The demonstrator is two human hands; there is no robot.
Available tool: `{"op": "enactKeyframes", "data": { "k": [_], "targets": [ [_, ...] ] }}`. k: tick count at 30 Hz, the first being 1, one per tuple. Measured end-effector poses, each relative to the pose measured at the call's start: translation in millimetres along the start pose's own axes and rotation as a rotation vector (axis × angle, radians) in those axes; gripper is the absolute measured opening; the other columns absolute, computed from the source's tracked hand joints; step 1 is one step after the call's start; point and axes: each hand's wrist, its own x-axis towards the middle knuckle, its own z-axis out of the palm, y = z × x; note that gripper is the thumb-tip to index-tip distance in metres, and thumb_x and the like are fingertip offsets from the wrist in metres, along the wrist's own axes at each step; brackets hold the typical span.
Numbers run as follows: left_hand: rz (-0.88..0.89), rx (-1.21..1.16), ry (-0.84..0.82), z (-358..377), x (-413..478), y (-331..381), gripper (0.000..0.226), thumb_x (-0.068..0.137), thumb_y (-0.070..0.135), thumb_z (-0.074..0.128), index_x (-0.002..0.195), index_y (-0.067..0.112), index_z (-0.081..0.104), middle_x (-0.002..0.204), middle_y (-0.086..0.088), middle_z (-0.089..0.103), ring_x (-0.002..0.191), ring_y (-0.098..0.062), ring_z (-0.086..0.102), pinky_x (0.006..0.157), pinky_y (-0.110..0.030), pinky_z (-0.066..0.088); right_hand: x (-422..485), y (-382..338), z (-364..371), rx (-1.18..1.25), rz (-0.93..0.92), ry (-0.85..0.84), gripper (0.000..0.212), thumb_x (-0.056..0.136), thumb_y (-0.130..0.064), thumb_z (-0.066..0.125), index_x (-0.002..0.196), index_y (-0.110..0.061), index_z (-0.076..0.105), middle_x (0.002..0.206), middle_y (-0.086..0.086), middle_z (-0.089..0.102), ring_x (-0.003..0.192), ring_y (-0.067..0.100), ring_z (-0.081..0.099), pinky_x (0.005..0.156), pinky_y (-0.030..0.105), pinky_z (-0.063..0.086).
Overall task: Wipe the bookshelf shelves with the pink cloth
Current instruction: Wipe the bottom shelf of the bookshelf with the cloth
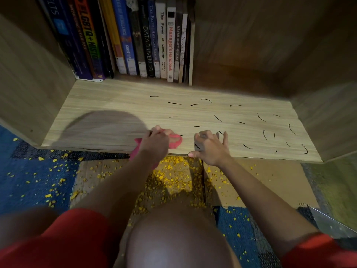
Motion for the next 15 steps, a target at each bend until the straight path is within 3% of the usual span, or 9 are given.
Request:
{"op": "enactKeyframes", "data": {
  "k": [4, 6, 10, 15],
  "targets": [
    [-0.239, -0.049, 0.029, -5, 9, -9, 0.039, 0.091, 0.010, 0.046, 0.128, 0.019, 0.054, 0.138, 0.002, 0.041, 0.126, -0.028, 0.031, 0.103, -0.043, 0.027, -3, 0, 5, 0.093, 0.021, -0.016, 0.073, 0.085, -0.059, 0.053, 0.145, -0.026, 0.028, 0.156, -0.001, 0.014, 0.143, 0.020, 0.013, 0.113, 0.049, -0.004],
    [-0.201, -0.010, -0.002, -3, 8, 7, 0.043, 0.091, 0.010, 0.045, 0.134, 0.017, 0.047, 0.140, 0.000, 0.039, 0.128, -0.029, 0.030, 0.105, -0.043, 0.026, 0, -1, 2, 0.086, 0.024, -0.044, 0.076, 0.084, -0.059, 0.053, 0.146, -0.024, 0.028, 0.157, 0.000, 0.012, 0.143, 0.024, 0.014, 0.114, 0.048, -0.001],
    [0.028, -0.107, 0.046, 4, 9, 18, 0.055, 0.092, 0.006, 0.043, 0.139, 0.035, 0.041, 0.142, 0.012, 0.037, 0.124, -0.024, 0.030, 0.105, -0.040, 0.025, 2, 0, -4, 0.075, 0.026, -0.088, 0.078, 0.083, -0.060, 0.053, 0.148, -0.026, 0.025, 0.158, -0.003, 0.009, 0.144, 0.026, 0.013, 0.114, 0.047, -0.001],
    [-0.198, -0.094, 0.037, -1, 22, -2, 0.051, 0.090, 0.005, 0.042, 0.136, 0.026, 0.046, 0.141, 0.011, 0.037, 0.125, -0.024, 0.028, 0.103, -0.038, 0.025, 4, 10, 3, 0.128, 0.010, -0.083, 0.077, 0.083, -0.061, 0.053, 0.148, -0.031, 0.023, 0.159, -0.006, 0.003, 0.146, 0.014, 0.004, 0.113, 0.048, -0.003]
  ]
}}
